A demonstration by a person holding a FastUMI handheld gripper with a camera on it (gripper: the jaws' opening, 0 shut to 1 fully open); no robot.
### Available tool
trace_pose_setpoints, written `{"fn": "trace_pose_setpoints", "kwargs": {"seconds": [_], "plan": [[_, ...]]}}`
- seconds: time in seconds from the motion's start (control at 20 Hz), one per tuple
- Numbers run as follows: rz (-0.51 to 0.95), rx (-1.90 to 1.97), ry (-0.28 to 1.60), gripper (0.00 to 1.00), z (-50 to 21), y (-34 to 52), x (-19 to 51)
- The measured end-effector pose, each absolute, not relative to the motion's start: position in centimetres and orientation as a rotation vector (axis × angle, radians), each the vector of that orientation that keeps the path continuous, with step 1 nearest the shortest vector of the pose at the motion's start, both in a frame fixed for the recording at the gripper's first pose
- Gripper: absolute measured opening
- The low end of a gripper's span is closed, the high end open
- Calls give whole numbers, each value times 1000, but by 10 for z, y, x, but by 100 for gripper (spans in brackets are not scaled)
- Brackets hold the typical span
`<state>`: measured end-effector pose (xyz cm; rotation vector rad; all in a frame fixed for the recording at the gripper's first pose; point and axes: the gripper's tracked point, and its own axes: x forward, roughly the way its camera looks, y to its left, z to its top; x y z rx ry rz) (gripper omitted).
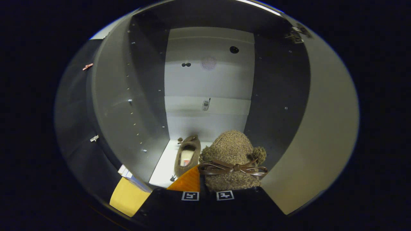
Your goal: Open the shoe cabinet door, grab the shoes and put them into the shoe cabinet, then close the shoe cabinet door.
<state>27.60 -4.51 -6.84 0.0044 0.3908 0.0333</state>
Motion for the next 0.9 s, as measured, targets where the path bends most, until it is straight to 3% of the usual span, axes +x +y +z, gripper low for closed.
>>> {"fn": "trace_pose_setpoints", "kwargs": {"seconds": [0.9], "plan": [[3,68,663,4,-216,-58,441]]}}
